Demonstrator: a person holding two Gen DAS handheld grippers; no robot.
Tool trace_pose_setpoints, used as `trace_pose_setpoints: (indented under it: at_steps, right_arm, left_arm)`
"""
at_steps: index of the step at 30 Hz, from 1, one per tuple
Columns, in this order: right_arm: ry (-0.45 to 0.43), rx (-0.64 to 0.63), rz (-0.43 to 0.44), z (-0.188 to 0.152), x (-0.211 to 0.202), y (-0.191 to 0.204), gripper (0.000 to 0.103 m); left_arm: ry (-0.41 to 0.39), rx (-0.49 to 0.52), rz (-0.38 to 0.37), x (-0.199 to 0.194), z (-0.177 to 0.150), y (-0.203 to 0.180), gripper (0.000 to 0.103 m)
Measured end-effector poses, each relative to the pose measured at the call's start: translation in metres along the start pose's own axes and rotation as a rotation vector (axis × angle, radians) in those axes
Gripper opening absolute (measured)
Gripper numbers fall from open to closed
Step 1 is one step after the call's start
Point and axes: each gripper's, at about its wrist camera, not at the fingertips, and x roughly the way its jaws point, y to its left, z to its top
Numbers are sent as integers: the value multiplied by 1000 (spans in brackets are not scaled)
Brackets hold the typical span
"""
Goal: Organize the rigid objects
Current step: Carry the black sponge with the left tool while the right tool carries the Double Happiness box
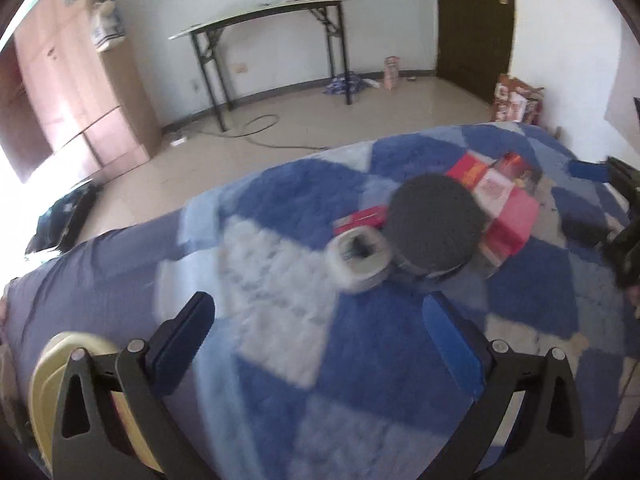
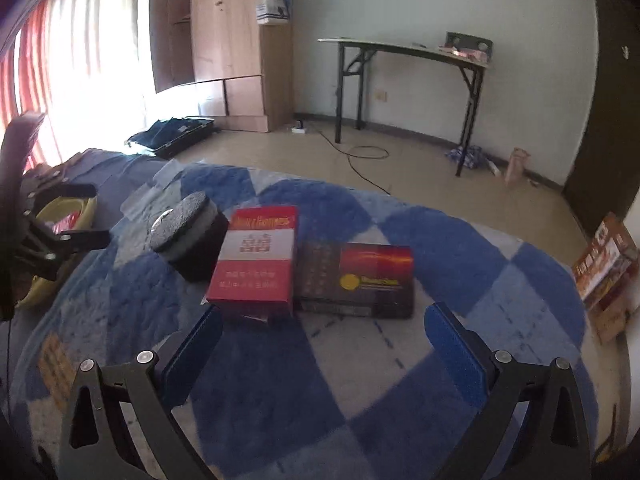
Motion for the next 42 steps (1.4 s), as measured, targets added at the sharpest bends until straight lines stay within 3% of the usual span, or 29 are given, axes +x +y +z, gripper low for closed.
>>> trace_pose_setpoints:
  at_steps: [3, 9, 18, 19, 21, 22, 25, 26, 30, 35, 38, 42]
  right_arm:
    - [-6, -53, 33, 9, 12, 7, 103]
    - [17, -111, 21, 23, 50, 36, 103]
    - [48, -105, -9, 32, 82, 34, 101]
    - [50, -103, -6, 32, 85, 33, 98]
    - [48, -89, 3, 33, 85, 29, 86]
    - [46, -81, 11, 33, 86, 27, 75]
    - [33, -78, 25, 32, 86, 24, 56]
    - [29, -76, 27, 31, 84, 22, 56]
    - [-7, -64, 38, 28, 71, 19, 55]
    - [-77, -64, 54, 25, 34, 17, 55]
    - [-115, -98, 126, 28, 6, 35, 55]
    - [-141, -195, 267, 37, -17, 90, 55]
  left_arm:
    - [6, -20, -95, 13, 18, -16, 103]
    - [35, -73, -125, 42, 47, -23, 103]
    - [59, -86, -194, 61, 55, -34, 103]
    - [55, -85, -195, 60, 54, -35, 103]
    - [51, -89, -196, 62, 53, -38, 92]
    - [62, -85, -203, 63, 53, -39, 69]
    - [35, -66, -223, 58, 50, -43, 69]
    - [29, -56, -224, 56, 49, -45, 68]
    - [-28, -68, -278, 25, 43, -40, 68]
    - [-99, -136, -274, -62, 14, -3, 68]
    - [-146, -187, -174, -135, -33, 36, 68]
    - [-119, -293, 54, -222, -107, 87, 68]
